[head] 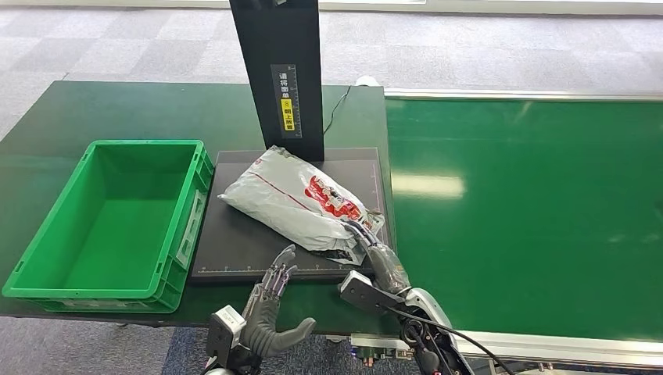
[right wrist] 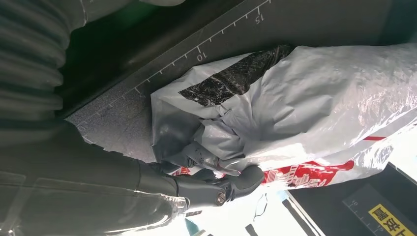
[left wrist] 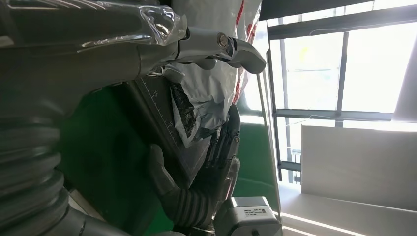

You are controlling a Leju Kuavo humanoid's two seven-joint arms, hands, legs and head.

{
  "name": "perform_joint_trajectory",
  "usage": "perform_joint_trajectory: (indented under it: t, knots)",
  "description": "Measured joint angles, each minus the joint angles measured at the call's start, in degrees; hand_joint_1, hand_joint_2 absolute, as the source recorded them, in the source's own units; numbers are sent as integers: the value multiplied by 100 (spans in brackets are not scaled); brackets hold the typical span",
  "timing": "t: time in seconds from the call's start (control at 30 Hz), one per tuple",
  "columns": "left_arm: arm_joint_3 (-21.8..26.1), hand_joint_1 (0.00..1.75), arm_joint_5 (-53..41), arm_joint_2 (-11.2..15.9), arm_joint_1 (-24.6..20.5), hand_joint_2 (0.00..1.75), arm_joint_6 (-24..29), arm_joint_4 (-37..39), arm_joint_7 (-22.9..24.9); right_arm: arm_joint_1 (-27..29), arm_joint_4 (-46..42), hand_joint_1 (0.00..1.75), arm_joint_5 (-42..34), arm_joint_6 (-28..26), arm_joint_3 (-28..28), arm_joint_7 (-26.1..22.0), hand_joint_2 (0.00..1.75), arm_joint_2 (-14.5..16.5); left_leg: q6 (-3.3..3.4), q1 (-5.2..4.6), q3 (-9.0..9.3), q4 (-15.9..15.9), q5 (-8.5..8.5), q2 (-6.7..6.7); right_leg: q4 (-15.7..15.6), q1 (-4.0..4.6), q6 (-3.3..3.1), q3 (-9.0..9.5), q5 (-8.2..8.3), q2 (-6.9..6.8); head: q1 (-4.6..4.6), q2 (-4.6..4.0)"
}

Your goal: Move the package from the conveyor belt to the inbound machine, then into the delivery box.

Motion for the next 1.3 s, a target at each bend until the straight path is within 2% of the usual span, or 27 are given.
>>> perform_joint_trajectory:
  t: [0.17,0.33,0.5,0.57,0.63,0.73,0.77,0.8,0.93,1.03,1.3]
  knots:
    - [0,0,0,0,0,175,0,1,0,10,-10,0,-82,39,0,-50,175,-1,0,0,1,0,0,0,0,0,0,0,0,0,0,0]
    - [1,0,33,5,-1,175,16,16,-33,217,-316,0,-529,71,-2,-305,175,-13,0,0,0,0,0,0,0,0,0,-2,0,0,1,0]
    - [20,0,84,15,44,175,67,14,-58,969,-1712,0,-2082,-57,-1,-368,175,-69,0,0,-9,0,-2,-6,0,0,2,-5,-4,-7,1,0]
    - [28,0,48,16,71,175,117,-5,-55,1278,-2328,0,-2419,-100,11,-377,175,-89,0,0,-9,-1,-4,-4,0,0,2,-6,-5,-5,1,0]
    - [-40,0,-345,43,37,175,549,-141,-14,1551,-2901,0,-2589,-147,47,-384,175,-84,0,0,-14,0,-2,-6,0,0,2,-12,-4,-7,-1,0]
    - [-428,0,-1588,114,-450,175,2271,-625,526,1729,-3707,0,-2990,-153,115,-391,175,9,4,0,-26,0,13,-11,0,0,0,-19,4,-14,-2,0]
    - [-565,0,-1861,118,-702,175,2728,-744,735,1735,-3919,0,-3175,-83,118,-391,175,58,4,0,-22,0,16,-11,0,0,0,-16,7,-15,-2,0]
    - [-676,0,-2007,112,-944,175,2968,-811,878,1743,-4131,0,-3407,40,105,-391,175,114,3,0,-15,0,18,-11,0,0,-1,-9,9,-14,-3,0]
    - [-941,0,-1998,59,-1600,175,2865,-744,914,1831,-4891,0,-4249,834,-221,-391,175,390,2,-1,-2,1,20,-8,0,-1,2,-1,14,-12,-3,0]
    - [-1049,0,-1974,23,-1934,175,2857,-538,867,1893,-5228,0,-4429,1259,-610,-391,175,605,2,-1,-3,2,20,-6,0,-2,3,-3,15,-9,-4,0]
    - [-1177,0,-2399,-74,-2744,175,2844,179,1213,1842,-5333,0,-4405,1441,-1045,-391,175,853,2,-1,-6,2,20,-3,0,-2,3,-6,16,-6,-4,0]
